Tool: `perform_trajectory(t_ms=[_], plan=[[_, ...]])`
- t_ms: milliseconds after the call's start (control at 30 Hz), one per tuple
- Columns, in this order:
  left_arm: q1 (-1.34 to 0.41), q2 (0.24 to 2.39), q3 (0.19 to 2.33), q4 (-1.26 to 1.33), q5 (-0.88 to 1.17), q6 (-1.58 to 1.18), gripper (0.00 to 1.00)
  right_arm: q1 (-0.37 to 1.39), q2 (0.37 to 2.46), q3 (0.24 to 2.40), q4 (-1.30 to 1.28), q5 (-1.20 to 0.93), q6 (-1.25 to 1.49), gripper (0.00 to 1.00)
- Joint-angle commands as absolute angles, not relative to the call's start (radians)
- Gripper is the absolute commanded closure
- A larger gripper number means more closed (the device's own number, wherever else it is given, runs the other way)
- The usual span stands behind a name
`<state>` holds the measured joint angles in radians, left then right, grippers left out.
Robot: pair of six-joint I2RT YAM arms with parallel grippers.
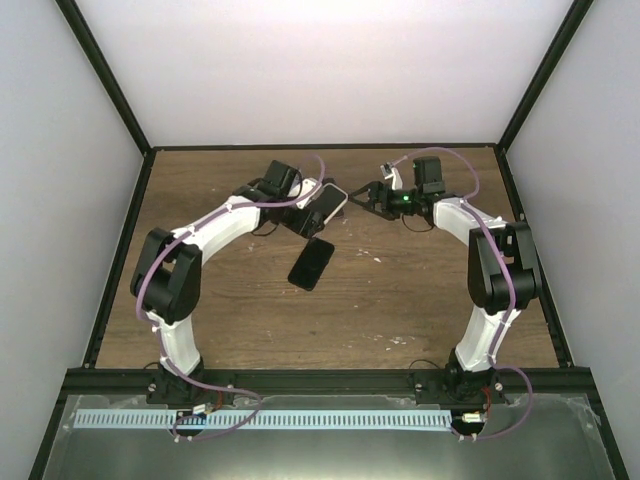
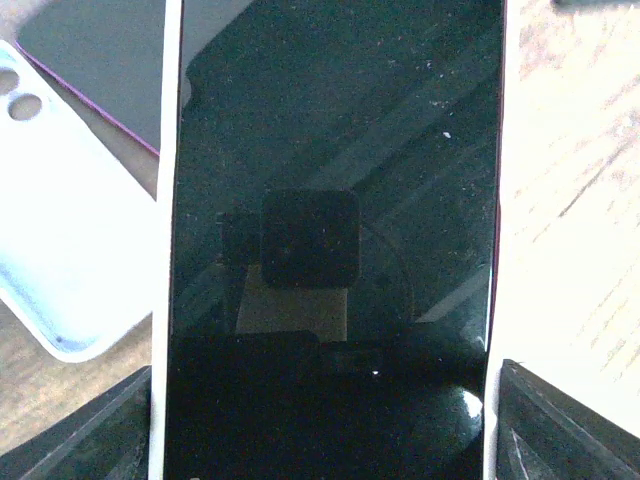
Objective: Take the phone out of the phone case
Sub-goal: Pick up the phone at the center of the board.
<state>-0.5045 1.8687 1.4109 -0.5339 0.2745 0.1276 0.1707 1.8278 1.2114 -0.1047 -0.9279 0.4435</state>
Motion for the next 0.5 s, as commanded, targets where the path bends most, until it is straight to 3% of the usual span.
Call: perform_trajectory(t_ms=[0,233,467], plan=[[-0.522,1.819,1.411,-0.402,0.245,0.052,0.64,0.160,1.804,1.197,-0.008,-1.009,0.571,0.13],[-0.558,1.801,1.437,-0.361,0.213,0.007,0.65,0.171,1.835,1.228,0.043,-1.040,0.650,0.17],[-0.590,1.799,1.464,-0.340,0.183,-0.027,0.67,0.194,1.861,1.237,0.078,-1.032,0.702,0.37]])
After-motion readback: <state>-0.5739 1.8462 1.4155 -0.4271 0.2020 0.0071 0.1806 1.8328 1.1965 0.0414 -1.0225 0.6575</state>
